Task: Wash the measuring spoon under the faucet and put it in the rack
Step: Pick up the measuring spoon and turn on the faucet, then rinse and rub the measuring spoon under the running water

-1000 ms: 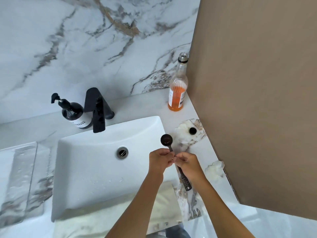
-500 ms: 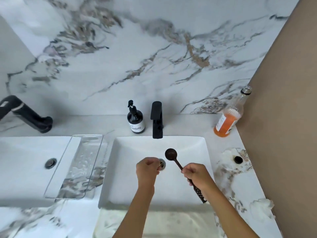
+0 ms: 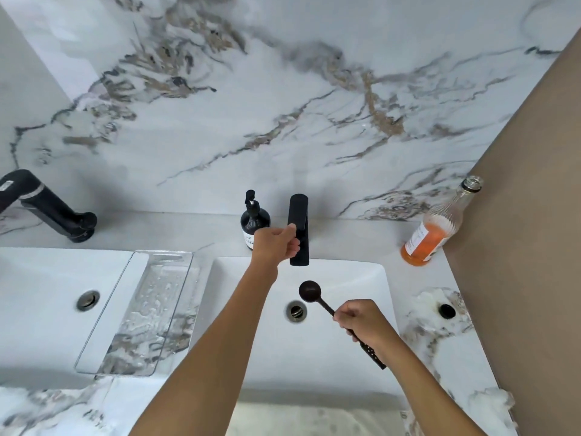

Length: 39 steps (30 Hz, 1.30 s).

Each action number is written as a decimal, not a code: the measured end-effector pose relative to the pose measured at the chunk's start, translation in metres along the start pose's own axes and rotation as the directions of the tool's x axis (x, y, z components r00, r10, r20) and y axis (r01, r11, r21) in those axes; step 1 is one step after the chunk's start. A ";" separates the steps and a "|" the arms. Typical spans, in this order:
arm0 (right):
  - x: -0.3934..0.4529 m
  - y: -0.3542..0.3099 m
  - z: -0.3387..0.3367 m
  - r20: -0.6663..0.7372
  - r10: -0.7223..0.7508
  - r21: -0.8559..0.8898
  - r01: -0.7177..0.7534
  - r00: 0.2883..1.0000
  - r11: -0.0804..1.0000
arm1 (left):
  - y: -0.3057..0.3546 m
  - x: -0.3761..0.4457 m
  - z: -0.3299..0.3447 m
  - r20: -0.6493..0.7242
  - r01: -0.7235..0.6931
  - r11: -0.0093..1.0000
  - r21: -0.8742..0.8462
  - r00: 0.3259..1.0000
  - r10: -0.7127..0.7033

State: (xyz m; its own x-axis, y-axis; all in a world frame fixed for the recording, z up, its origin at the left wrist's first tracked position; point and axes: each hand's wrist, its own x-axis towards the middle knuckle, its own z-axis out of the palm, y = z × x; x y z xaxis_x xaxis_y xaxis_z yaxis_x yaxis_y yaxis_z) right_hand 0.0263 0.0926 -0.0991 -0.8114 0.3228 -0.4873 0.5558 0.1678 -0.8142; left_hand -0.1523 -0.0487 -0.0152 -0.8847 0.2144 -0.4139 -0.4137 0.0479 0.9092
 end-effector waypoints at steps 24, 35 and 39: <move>0.010 -0.008 -0.009 0.102 -0.006 -0.090 0.015 0.995 0.996 | -0.069 -0.020 -0.040 -0.003 -0.151 0.880 0.450 0.985 0.170; 0.000 -0.017 -0.015 0.203 -0.050 -0.211 0.094 0.978 0.973 | -0.117 -0.046 -0.055 0.393 -0.386 0.730 0.563 0.903 0.174; -0.003 -0.020 -0.016 0.222 -0.056 -0.219 0.106 0.973 0.970 | -0.113 -0.049 -0.053 0.407 -0.416 0.731 0.541 0.890 0.205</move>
State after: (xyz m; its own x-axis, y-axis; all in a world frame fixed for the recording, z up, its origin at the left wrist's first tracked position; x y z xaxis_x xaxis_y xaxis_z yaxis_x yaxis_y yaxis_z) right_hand 0.0202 0.1028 -0.0762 -0.8613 0.0981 -0.4986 0.4927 0.4013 -0.7722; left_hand -0.0732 -0.1159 -0.1000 -0.7846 0.5980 -0.1636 0.1816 0.4739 0.8616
